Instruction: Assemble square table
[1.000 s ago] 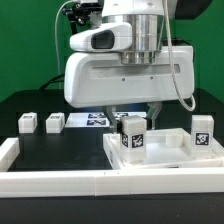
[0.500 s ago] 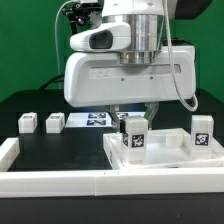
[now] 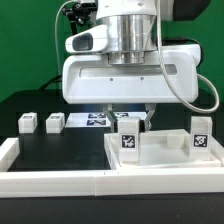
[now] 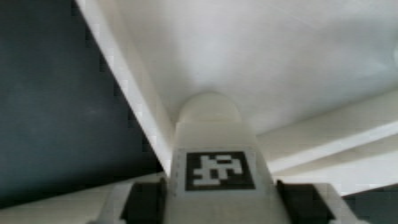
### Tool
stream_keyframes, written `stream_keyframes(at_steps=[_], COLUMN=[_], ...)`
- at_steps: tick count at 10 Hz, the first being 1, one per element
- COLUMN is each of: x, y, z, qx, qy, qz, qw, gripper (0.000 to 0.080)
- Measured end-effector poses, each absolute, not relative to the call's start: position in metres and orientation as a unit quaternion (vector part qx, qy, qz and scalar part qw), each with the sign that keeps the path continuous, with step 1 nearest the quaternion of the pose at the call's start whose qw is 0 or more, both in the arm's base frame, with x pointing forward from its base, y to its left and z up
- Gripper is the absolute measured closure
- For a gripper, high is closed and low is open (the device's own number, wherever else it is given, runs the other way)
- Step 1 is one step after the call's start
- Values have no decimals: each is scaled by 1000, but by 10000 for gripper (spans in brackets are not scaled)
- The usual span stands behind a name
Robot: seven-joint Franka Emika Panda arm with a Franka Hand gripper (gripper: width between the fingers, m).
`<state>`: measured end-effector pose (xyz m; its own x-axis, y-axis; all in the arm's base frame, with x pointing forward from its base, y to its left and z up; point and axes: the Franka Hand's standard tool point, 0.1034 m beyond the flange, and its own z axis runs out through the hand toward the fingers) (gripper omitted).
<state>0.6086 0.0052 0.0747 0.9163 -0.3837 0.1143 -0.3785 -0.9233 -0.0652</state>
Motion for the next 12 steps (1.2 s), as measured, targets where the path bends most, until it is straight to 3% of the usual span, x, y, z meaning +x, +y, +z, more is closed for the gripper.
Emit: stream_keyframes(at_steps=[7, 8, 9, 11, 12], x=[609, 609, 609, 609, 609], y=[12, 13, 14, 13, 15], z=[74, 74, 74, 74, 74], qx=[-873, -860, -860, -890, -894], qy=[483, 505, 506, 451, 443], qz=[-53, -51, -51, -54, -53], qw=[40, 43, 43, 39, 38], gripper=[508, 442, 442, 184, 160])
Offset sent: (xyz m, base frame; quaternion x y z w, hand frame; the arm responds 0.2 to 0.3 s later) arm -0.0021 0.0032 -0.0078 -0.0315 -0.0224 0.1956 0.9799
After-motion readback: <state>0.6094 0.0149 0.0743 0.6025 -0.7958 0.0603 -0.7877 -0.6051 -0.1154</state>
